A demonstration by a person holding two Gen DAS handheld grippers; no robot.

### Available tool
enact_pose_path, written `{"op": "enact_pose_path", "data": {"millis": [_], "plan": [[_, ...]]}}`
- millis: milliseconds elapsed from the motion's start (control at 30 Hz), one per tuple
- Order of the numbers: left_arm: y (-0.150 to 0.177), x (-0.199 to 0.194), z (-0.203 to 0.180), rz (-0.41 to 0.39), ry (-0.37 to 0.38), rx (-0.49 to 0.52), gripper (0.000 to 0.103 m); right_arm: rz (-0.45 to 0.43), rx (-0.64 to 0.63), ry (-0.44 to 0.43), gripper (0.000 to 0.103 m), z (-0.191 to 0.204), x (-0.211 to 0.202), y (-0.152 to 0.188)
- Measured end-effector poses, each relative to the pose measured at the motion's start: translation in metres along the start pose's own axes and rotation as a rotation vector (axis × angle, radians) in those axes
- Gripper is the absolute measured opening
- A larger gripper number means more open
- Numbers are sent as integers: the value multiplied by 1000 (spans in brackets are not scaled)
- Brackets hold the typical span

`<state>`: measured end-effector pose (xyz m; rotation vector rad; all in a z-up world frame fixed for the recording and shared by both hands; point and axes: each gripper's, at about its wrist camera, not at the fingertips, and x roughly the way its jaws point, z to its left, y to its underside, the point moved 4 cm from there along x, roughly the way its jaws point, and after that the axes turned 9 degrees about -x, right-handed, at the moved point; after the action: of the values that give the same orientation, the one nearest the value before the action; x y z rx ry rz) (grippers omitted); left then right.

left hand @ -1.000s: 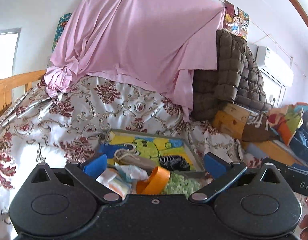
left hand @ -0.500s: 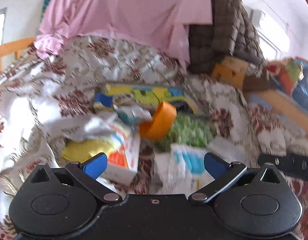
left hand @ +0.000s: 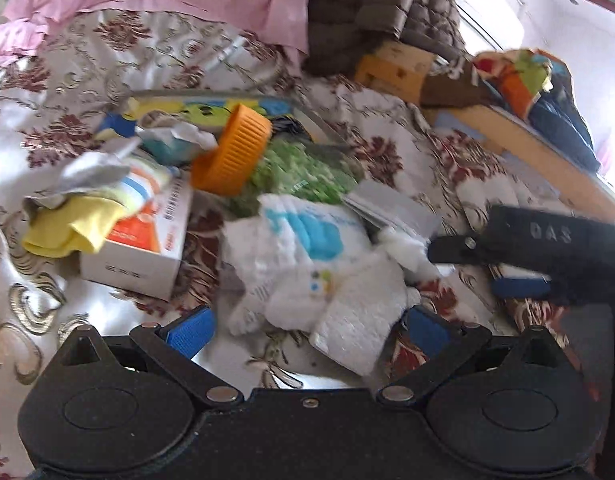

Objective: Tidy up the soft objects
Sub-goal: 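Move both tools back over the pile of soft items, then grasp a white terry cloth with the left tool while the right grasps a white mask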

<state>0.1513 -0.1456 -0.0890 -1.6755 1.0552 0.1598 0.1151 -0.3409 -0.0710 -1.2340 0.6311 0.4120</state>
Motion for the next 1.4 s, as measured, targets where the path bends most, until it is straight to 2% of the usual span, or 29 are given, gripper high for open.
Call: {"op": "enact_pose_path", "data": {"millis": [167,267,567,700,933,1100,1167,1267,1400], "plan": [[7,13,-11,55,27,67,102,18,-14,-38,102,2,10,-6],[10,20,-12,88,41,65,102,29,-8,-69,100,-1,17,-8],[14,39,-8,171,160,-74,95,52,49,-118,84,-5,31,-8],[17,50,-7,183,183,-112,93,54,39,-124,79,-3,34,-6],[14,64,-1,192,212,-191,92,62,53,-117,54,-4,38,-3],[11,66,1,186,210,-229,71,46,52,-115,33,-4,35,-3],[11,64,1,188,214,-235,60,39,47,-119,23,-3,33,-3],[14,59,1,188,225,-245,49,15,42,-116,19,-2,29,-4],[12,50,-1,145,238,-257,40,-18,52,-110,18,-4,23,-6]]}}
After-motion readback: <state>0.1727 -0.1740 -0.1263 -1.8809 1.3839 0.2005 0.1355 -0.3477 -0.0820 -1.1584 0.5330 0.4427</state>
